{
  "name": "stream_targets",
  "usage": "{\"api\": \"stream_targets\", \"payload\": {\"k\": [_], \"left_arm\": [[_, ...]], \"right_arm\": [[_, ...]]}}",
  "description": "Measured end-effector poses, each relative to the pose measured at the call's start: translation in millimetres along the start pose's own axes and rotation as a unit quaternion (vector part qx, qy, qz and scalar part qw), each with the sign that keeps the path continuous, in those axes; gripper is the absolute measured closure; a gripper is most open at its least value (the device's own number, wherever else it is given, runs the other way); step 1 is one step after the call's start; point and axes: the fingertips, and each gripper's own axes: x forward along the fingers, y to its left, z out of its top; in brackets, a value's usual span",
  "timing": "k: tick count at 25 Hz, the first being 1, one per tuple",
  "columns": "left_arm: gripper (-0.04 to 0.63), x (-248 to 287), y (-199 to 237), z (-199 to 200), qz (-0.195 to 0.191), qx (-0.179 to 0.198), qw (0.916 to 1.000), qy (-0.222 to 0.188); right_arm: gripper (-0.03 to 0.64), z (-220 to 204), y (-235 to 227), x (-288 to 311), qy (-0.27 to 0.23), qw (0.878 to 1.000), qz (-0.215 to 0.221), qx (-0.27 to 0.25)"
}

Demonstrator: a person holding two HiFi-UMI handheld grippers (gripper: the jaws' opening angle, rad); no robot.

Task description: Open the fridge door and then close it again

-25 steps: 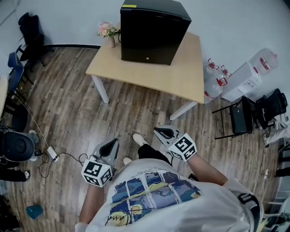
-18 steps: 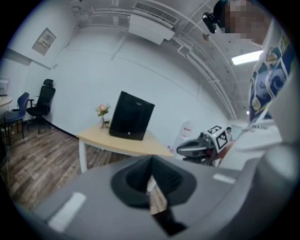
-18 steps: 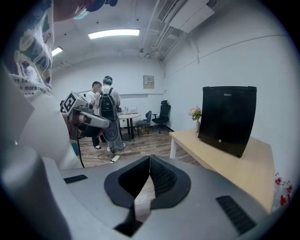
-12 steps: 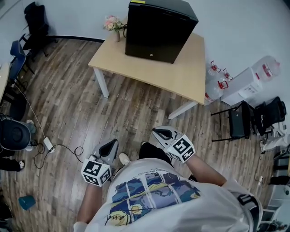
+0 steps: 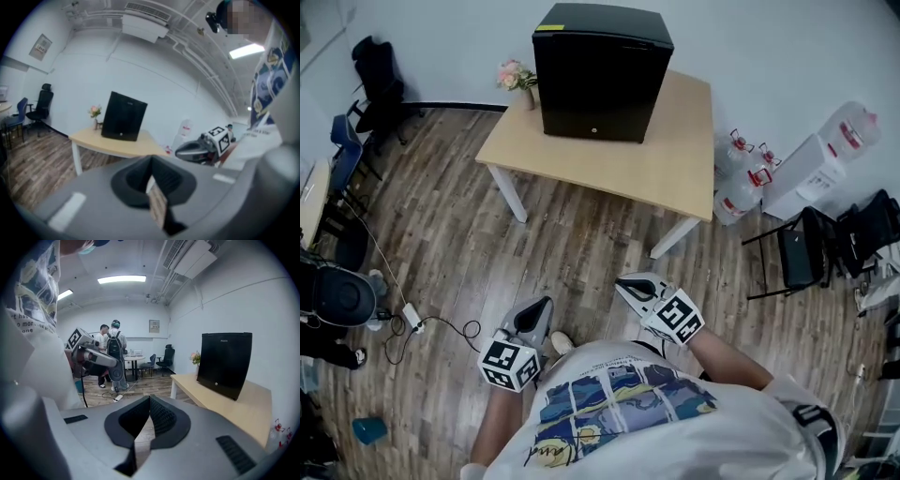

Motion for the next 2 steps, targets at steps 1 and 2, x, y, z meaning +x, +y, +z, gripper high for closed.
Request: {"api": "stream_targets", "payload": {"k": [1, 2], "left_arm": [[0.588, 9, -16, 1, -0.009, 0.002, 1.0, 0.0], [0.588, 18, -33, 2, -0.018, 0.004, 0.9998, 0.0]], "right_arm": [[0.604, -8, -2, -13, 0.006, 1.0, -0.002, 0.002], [0.604, -17, -5, -27, 0.012, 1.0, -0.003, 0.004]]}}
